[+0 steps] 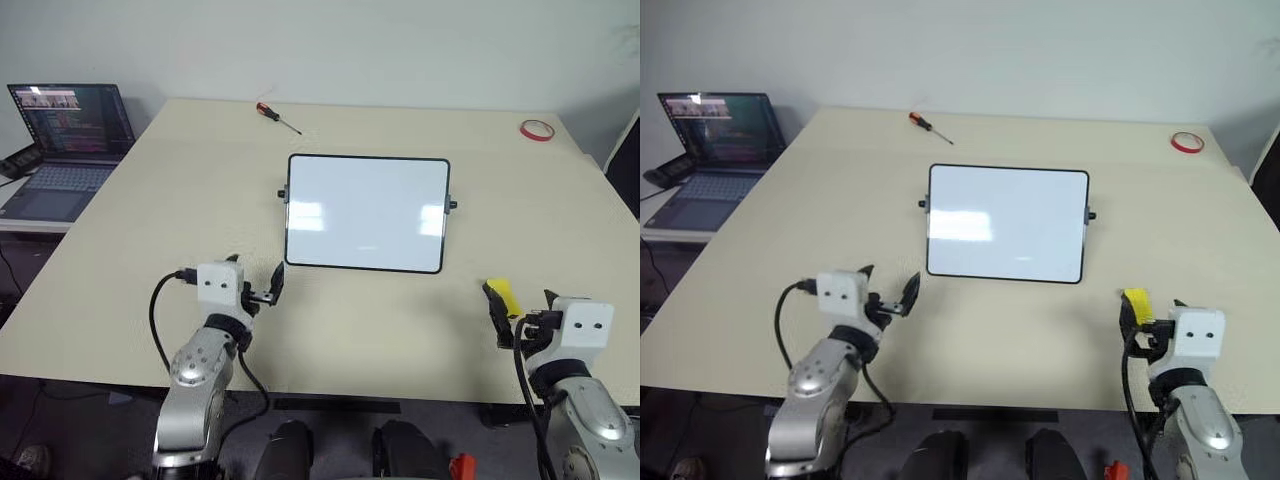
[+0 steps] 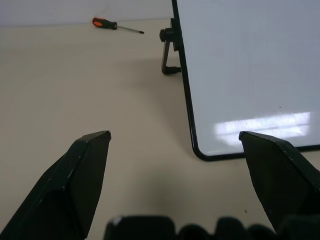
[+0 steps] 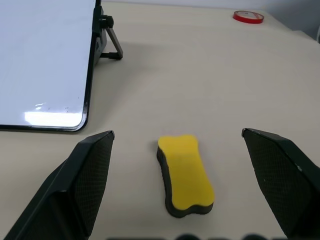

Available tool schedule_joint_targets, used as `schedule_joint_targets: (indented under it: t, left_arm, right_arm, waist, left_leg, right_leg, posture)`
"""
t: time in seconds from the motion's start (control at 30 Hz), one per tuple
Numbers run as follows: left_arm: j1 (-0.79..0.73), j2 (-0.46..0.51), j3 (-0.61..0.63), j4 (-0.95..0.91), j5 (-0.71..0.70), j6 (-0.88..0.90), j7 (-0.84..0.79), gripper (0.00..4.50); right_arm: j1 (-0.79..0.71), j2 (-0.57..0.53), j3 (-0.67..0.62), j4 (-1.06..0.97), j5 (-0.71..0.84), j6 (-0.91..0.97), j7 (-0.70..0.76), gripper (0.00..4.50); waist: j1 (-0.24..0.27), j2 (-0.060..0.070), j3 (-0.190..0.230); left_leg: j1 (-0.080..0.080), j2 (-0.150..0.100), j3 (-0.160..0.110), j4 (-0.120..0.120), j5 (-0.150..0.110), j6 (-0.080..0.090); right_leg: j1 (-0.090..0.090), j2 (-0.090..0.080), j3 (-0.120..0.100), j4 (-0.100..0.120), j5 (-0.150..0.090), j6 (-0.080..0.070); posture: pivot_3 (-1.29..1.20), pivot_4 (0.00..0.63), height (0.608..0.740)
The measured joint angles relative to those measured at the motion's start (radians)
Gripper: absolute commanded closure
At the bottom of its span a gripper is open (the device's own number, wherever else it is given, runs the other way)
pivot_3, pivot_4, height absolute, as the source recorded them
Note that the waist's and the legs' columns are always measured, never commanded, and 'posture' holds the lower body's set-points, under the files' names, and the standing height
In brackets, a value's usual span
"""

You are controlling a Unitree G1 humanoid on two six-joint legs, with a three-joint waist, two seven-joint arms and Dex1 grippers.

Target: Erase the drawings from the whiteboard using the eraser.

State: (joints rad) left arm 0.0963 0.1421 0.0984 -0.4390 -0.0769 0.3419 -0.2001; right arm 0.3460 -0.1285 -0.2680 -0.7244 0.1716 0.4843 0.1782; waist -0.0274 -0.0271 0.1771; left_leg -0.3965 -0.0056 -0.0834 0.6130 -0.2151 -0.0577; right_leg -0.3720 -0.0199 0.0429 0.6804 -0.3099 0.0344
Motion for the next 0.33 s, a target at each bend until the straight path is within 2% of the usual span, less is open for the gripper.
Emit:
schedule_joint_targets:
  t: [0.13,0.33]
  left_arm:
    - [0.055,-0.003,-0.012,-0.056,0.007,0.001,0.023,0.0]
    - [0.059,0.002,-0.024,-0.063,0.005,0.007,0.025,0.0]
  right_arm:
    - [0.007,-0.001,0.017,0.025,0.01,-0.002,0.007,0.02]
    - [0.001,-0.001,0.034,0.023,0.01,-0.002,-0.002,0.02]
  waist:
    - [0.0,0.0,0.0]
    - [0.0,0.0,0.0]
  left_leg:
    - [0.0,0.0,0.0,0.0,0.0,0.0]
    - [0.0,0.0,0.0,0.0,0.0,0.0]
  right_leg:
    - [0.0,0.0,0.0,0.0,-0.001,0.001]
    - [0.0,0.0,0.0,0.0,-0.002,0.004]
  posture:
    - [0.0,0.15,0.74]
    - [0.0,0.15,0.74]
